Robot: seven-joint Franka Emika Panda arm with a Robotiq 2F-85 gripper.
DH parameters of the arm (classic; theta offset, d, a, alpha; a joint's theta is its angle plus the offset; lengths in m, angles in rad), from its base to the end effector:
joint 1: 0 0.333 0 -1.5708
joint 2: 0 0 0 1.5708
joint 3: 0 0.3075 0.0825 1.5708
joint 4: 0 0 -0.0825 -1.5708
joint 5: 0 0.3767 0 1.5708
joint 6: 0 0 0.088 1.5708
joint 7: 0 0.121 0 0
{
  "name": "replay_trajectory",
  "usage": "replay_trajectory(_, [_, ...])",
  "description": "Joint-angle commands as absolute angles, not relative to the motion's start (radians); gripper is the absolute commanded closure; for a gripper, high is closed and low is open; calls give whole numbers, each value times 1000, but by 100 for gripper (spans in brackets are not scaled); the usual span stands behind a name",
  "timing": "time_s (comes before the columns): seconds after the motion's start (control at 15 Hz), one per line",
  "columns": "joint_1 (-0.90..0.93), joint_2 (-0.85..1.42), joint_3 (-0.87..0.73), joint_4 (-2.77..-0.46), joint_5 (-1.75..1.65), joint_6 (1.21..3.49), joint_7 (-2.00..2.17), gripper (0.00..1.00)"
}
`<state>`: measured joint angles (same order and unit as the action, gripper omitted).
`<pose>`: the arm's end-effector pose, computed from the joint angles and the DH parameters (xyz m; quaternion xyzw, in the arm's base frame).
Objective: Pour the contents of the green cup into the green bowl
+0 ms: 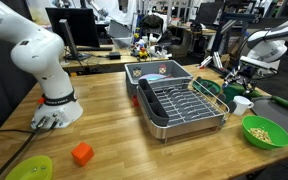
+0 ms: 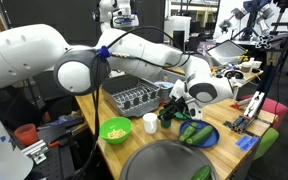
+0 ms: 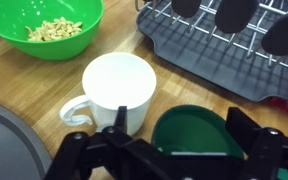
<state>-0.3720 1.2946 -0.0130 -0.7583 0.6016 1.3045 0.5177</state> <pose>0.6642 -0.1798 0.1082 -0.7887 0.4155 0.3685 0.2635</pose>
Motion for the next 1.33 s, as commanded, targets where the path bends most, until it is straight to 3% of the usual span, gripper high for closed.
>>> replay_trajectory(0.0, [-376, 1340, 8, -687, 578, 1247, 503, 0])
replay_trajectory(0.67, [-360, 1196, -30, -751, 514, 1226, 432, 0])
replay_trajectory(1.27, [-365, 1223, -19, -713, 526, 1224, 460, 0])
